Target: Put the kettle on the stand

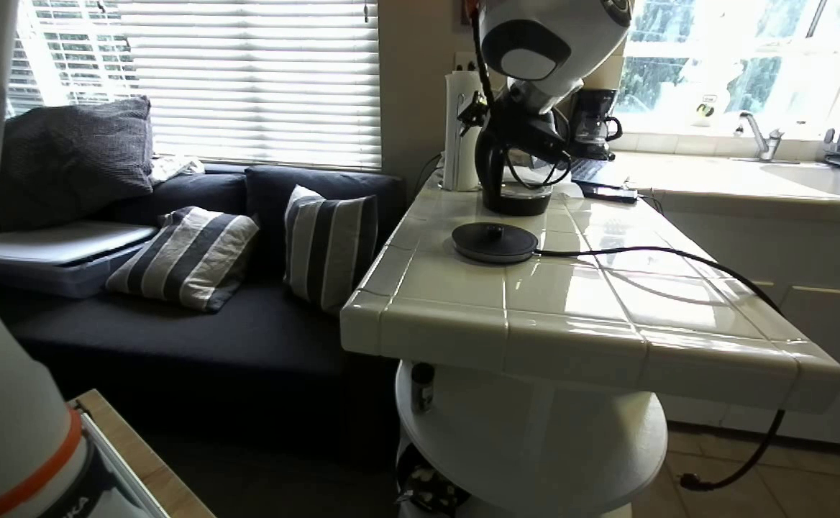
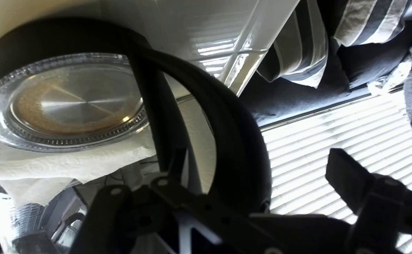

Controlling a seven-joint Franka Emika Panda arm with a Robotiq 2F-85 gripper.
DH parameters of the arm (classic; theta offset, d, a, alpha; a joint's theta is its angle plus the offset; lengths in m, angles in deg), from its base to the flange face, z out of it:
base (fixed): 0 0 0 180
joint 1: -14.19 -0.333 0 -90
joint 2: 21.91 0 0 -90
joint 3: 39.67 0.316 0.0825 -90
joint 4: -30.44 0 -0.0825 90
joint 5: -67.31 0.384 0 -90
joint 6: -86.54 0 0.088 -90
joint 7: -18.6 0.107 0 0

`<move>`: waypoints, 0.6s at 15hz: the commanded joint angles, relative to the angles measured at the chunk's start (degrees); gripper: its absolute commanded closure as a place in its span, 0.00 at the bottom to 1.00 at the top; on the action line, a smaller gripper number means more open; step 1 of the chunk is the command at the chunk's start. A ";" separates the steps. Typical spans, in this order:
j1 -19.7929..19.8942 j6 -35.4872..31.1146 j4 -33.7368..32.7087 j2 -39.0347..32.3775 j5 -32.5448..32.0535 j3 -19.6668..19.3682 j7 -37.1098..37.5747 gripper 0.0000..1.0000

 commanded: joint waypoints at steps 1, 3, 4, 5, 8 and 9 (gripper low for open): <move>1.48 2.44 -3.68 -4.07 3.84 0.53 -4.35 0.00; 2.12 3.91 -4.95 -5.54 5.78 0.70 -5.59 0.00; 2.41 4.96 -5.47 -6.06 6.87 0.76 -5.75 0.00; 2.84 6.26 -5.95 -6.56 8.34 0.87 -5.98 0.00; 3.68 11.11 -7.42 -7.84 12.02 0.63 -5.19 0.00; 3.75 12.41 -7.81 -8.14 12.67 0.43 -5.02 0.00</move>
